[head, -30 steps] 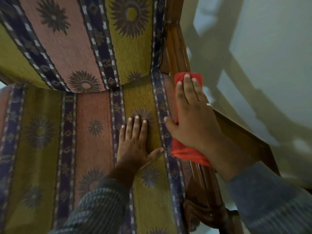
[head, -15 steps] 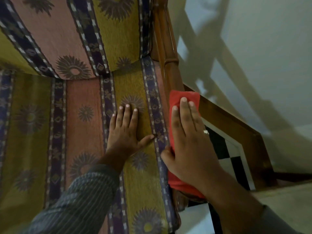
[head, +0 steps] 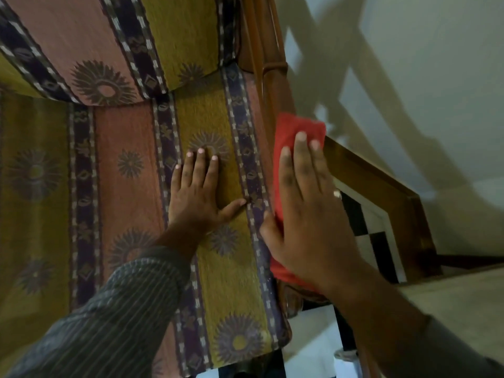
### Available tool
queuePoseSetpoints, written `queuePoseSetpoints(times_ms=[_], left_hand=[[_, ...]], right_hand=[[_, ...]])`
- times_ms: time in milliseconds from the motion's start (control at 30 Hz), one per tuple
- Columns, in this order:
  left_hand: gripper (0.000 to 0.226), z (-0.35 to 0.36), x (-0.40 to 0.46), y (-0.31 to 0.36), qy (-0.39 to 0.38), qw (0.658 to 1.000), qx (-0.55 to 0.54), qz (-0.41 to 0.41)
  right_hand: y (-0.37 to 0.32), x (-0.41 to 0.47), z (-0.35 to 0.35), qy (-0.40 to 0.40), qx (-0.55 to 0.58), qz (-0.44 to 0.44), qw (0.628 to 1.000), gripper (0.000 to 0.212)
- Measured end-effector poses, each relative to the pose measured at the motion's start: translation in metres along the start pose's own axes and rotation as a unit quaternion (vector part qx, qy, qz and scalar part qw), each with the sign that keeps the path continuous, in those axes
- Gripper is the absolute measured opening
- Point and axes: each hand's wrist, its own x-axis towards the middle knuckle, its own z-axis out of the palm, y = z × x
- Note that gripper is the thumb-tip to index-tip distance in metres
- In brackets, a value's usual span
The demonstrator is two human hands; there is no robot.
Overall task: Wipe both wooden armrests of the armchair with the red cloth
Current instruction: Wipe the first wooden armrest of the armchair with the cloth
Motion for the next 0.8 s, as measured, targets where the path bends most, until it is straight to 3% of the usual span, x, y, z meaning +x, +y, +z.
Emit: queuePoseSetpoints(times_ms=[267,600,800], left_hand=[[0.112,0.001,0.0,-0.002,-0.004,1.0,-0.01,-0.001],[0.113,0.004,0.002,-0.003,-0.021,1.0,-0.008,-0.002],[0.112,0.004,0.004,-0.004,-0.024,1.0,-0.008,0.001]], right_hand=[[0.0,-0.023,0.001,-0.013,-0.006,-0.015,1.0,0.08],[0.001,0.091,-0.009,-0.011,-0.06,-0.025,0.998,0.081],[0.002,0.142,-0.01,0.011,-0.038,-0.002,0.999,0.083]])
